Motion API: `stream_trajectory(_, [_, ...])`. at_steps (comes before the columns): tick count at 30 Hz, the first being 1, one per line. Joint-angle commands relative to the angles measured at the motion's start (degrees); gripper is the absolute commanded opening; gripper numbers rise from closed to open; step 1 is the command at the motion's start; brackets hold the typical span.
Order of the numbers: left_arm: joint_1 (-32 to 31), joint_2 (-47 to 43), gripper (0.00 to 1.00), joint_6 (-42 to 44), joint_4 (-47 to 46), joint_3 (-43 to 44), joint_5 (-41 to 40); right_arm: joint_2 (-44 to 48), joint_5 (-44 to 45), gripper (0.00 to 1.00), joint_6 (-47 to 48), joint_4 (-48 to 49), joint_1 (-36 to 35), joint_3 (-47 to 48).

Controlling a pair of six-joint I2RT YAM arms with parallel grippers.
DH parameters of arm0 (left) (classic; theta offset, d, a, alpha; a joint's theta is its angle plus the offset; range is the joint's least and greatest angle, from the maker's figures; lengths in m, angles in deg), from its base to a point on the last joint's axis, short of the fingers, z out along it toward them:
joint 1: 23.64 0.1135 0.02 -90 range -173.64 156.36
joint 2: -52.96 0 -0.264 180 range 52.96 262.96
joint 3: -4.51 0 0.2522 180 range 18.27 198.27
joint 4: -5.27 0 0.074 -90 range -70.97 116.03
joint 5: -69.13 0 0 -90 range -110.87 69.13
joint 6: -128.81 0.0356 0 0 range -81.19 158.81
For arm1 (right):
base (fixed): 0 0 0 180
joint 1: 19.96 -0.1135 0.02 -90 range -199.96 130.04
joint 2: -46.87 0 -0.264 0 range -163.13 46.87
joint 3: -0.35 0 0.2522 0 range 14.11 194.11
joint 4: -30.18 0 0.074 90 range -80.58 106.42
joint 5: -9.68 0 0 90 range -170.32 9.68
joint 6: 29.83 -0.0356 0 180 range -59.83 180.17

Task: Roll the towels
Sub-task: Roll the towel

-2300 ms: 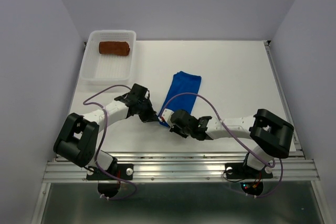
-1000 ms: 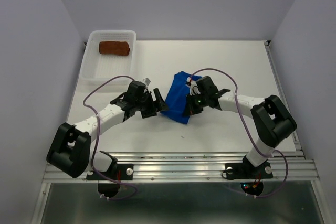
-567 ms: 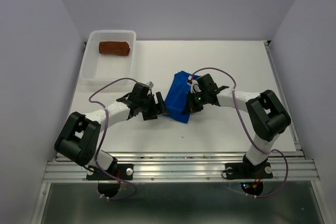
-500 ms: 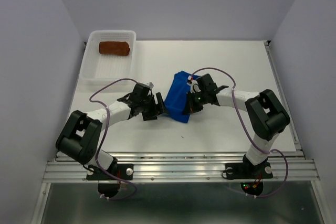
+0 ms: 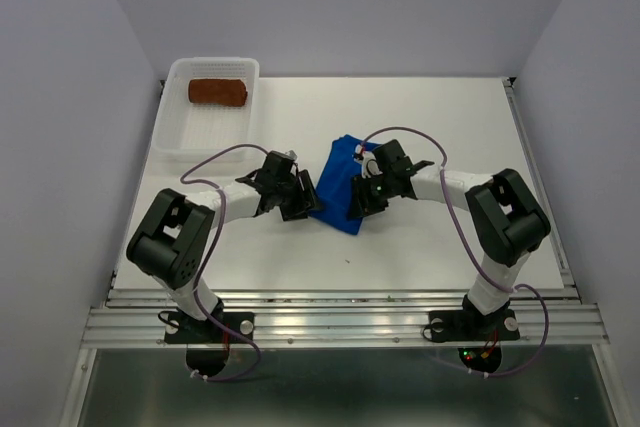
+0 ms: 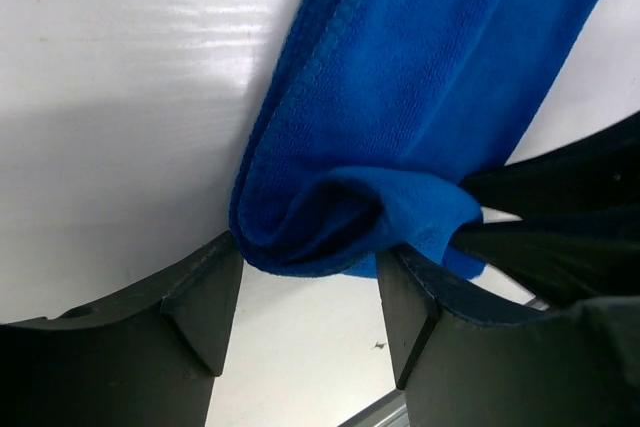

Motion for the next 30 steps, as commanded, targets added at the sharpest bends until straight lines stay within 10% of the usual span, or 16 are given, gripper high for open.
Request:
stream_trajectory(1, [-0.30,3.43,0.65,-1.24,2.24,3.32,-4.59,1.61,5.88,0.45,5.96,-2.68,0.40,2.04])
stream_trajectory(16, [-0.39,8.46,0.52,-1.95,12.52,8.34,-7.94,19.81,33.48,0.64,20.54,-0.23,-9.08,-3.15])
stream_trajectory(30, [-0.56,7.93,0.52,-0.54,13.49,8.87,-7.94,9.89,37.45,0.67,33.04,8.39,-21.04,-1.48])
